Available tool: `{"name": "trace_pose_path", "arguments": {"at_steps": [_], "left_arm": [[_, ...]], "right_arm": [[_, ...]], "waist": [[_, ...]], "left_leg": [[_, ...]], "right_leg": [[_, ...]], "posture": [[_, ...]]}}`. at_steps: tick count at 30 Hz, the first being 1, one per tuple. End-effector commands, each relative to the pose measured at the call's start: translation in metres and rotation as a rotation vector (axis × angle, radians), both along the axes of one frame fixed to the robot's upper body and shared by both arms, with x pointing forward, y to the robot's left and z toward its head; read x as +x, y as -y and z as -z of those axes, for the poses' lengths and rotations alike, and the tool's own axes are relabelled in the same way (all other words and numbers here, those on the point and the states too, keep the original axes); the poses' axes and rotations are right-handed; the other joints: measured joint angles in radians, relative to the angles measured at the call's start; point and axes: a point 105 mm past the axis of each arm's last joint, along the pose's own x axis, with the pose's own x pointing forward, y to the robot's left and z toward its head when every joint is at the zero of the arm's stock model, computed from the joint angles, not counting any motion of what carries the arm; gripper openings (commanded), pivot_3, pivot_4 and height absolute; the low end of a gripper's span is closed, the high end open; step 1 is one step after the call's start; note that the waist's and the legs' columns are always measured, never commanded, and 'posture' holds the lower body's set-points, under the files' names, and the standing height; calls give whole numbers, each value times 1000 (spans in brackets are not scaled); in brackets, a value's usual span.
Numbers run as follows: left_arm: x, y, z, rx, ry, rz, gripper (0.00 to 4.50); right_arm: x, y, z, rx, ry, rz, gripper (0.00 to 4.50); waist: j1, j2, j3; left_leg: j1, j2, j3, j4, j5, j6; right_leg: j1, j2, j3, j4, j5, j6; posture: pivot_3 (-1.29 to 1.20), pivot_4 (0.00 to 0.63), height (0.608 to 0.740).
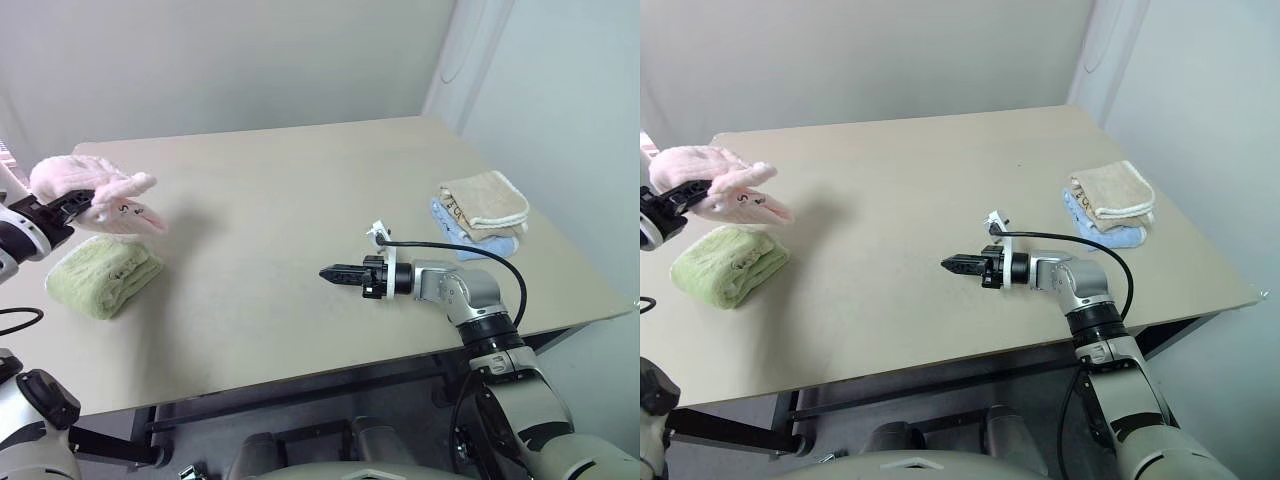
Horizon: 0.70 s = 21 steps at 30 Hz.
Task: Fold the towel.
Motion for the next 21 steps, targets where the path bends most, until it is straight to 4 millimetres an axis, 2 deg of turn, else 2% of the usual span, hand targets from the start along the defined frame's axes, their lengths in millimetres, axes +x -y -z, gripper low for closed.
{"name": "trace_pose_path", "arguments": {"at_steps": [1,3,6,9,14,21], "left_arm": [[-11,-12,14,6,7,-18,24],[-21,-11,35,12,-51,-7,24],[-35,-10,49,21,-68,8,24],[-39,-16,66,-15,-107,-27,24],[-38,-14,80,-25,-139,-33,24],[-34,-18,85,7,-135,-110,24]], "right_arm": [[1,3,-8,-1,44,-6,0],[0,6,-6,-13,47,2,0],[0,9,-5,-14,44,12,0],[0,11,-5,-18,41,18,0],[-1,13,-4,-27,46,24,0],[-1,13,-4,-34,76,29,0]], "waist": [[-1,1,0],[0,1,0],[3,-2,-1],[7,-3,-1],[4,-3,-1],[4,-2,-1]], "left_leg": [[1,0,1,0,0,0],[0,1,1,-1,0,0],[0,2,1,0,0,0],[0,3,1,1,0,0],[1,3,2,2,0,0],[0,3,3,0,0,0]], "right_leg": [[0,0,0,0,0,0],[0,0,0,0,0,0],[-1,-1,0,0,0,0],[-1,-1,0,0,0,-1],[0,-2,-1,0,0,-1],[-1,-1,-1,0,0,-1]], "posture": [[0,0,729],[0,0,729],[0,0,729],[0,0,729],[0,0,729],[0,0,729]]}}
